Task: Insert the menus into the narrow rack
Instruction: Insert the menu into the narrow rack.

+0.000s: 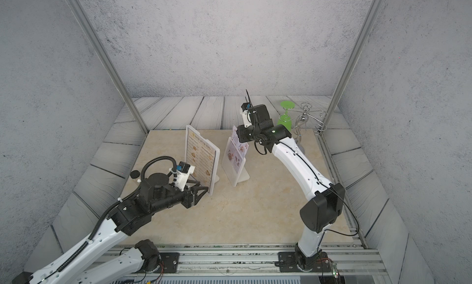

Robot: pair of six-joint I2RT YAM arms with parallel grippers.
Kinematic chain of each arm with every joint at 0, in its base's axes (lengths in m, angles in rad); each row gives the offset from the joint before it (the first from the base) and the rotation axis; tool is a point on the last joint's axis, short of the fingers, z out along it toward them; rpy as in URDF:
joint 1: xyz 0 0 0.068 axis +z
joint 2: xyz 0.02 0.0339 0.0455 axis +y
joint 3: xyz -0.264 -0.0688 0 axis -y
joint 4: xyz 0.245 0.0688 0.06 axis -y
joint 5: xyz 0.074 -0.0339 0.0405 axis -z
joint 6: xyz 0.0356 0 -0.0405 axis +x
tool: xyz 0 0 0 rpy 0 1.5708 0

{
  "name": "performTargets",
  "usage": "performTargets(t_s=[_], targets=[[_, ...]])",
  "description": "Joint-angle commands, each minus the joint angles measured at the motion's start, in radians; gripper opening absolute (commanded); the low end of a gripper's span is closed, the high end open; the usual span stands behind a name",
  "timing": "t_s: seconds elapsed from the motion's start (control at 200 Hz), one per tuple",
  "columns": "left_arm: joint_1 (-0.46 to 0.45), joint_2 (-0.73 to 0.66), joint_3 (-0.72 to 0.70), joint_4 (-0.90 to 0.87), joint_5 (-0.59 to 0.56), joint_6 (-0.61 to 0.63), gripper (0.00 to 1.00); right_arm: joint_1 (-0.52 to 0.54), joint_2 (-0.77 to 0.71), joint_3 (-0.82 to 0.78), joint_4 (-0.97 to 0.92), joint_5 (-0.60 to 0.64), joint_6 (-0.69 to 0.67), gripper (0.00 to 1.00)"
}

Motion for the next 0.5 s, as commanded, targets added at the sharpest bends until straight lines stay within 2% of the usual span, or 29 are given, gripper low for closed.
performTargets(t_s=[0.0, 0.205, 0.495], targets=[[-0.007, 0.001, 0.031, -0.005, -0.01, 0.022, 0.56, -0.007, 0.026, 0.022, -0.028, -0.033, -0.01, 0.26], [-0.008, 0.005, 0.033, -0.007, -0.014, 0.027, 0.56, -0.01, 0.026, -0.001, -0.014, -0.035, -0.006, 0.19], [-0.009, 0.01, 0.034, -0.01, -0.013, 0.031, 0.56, -0.016, 0.045, 0.002, -0.016, -0.042, -0.009, 0.17]])
